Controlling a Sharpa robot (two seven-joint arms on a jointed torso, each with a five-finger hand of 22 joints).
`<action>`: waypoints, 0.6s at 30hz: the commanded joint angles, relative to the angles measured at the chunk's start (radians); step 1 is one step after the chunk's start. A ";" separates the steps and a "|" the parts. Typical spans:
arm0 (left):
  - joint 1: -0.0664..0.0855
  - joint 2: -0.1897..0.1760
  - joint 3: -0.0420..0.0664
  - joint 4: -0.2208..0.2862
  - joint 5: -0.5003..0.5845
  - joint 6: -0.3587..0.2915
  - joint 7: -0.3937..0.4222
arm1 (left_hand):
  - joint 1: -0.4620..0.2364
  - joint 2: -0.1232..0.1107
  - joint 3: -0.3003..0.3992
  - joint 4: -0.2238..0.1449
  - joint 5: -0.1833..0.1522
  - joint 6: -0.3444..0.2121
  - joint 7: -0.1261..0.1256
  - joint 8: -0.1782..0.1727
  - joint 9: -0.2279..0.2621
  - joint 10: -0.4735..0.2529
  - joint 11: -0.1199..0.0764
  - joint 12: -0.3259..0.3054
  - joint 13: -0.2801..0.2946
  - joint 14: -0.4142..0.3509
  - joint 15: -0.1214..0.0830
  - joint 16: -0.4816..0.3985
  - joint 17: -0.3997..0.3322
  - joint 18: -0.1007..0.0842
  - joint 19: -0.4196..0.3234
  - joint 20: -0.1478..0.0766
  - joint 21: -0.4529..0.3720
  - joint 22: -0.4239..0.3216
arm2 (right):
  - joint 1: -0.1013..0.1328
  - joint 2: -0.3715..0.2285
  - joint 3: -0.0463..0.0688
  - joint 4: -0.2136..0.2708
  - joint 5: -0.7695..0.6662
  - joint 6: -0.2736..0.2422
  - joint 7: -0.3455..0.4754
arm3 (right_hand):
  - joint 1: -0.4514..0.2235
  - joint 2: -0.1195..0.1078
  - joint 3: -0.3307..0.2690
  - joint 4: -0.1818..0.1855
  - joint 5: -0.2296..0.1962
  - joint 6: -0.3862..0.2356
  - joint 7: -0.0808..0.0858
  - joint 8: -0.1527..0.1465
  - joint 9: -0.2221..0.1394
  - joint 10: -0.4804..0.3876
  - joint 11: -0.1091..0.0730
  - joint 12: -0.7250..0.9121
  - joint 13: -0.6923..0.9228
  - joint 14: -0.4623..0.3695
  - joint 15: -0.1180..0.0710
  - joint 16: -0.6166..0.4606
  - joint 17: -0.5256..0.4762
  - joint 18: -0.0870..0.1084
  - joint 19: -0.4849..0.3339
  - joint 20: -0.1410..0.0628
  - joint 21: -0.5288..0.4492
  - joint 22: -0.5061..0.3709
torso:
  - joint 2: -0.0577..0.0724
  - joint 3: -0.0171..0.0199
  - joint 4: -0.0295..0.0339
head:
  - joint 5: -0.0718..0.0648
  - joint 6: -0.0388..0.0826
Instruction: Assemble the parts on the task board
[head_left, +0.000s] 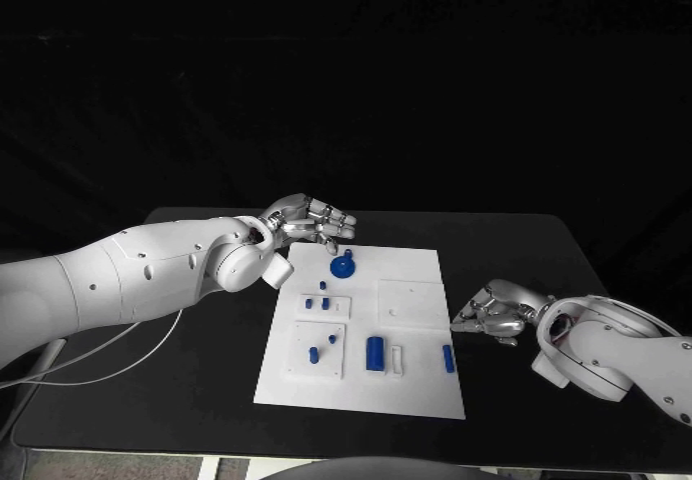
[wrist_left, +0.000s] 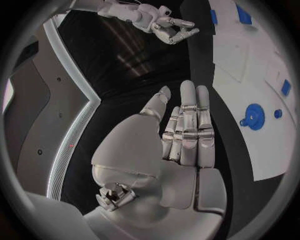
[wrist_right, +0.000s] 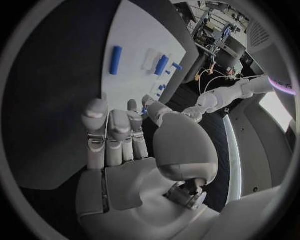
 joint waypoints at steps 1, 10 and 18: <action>0.001 0.003 0.000 0.001 0.007 0.002 0.015 | 0.001 0.004 -0.003 0.001 -0.005 0.004 -0.003 -0.002 0.001 0.004 -0.001 -0.003 -0.001 -0.006 0.000 0.006 -0.001 -0.001 0.002 0.002 -0.003 0.001 | 0.000 -0.007 0.000 0.008 0.007 0.176 -0.182 | -0.028 -0.012 -0.006 0.032 -0.011 -0.002 0.003 -0.003 -0.016 0.009 0.002 -0.003 0.000 0.002 0.004 0.005 -0.001 0.012 0.038 0.006 -0.007 0.086 | 0.000 0.0017 -0.0022 | -0.006 0.000; 0.001 0.005 0.000 0.001 0.007 0.004 0.017 | 0.001 0.004 -0.003 0.001 -0.005 0.004 -0.003 -0.002 0.001 0.004 -0.001 -0.003 -0.001 -0.006 0.000 0.006 -0.001 -0.001 0.002 0.002 -0.003 0.001 | -0.010 -0.009 0.000 0.040 0.032 0.188 -0.357 | -0.110 -0.067 0.005 0.117 -0.018 0.005 0.004 -0.001 -0.038 0.033 0.002 0.019 0.024 0.018 0.005 0.034 0.020 0.005 0.047 0.006 0.005 0.090 | 0.001 0.0002 0.0001 | -0.021 -0.007; 0.000 0.005 0.000 0.006 0.007 0.005 0.017 | 0.000 0.004 -0.003 0.001 -0.005 0.003 -0.003 -0.002 0.001 0.005 -0.001 -0.003 -0.001 -0.006 0.000 0.007 -0.001 -0.001 0.002 0.002 -0.003 -0.001 | -0.029 0.020 0.000 0.040 0.029 0.099 -0.410 | -0.123 -0.101 -0.008 0.179 -0.017 0.016 0.000 -0.001 -0.048 0.045 -0.002 0.023 0.039 0.022 0.000 0.042 0.032 0.001 0.054 0.000 0.016 0.094 | 0.001 -0.0014 0.0029 | -0.023 -0.013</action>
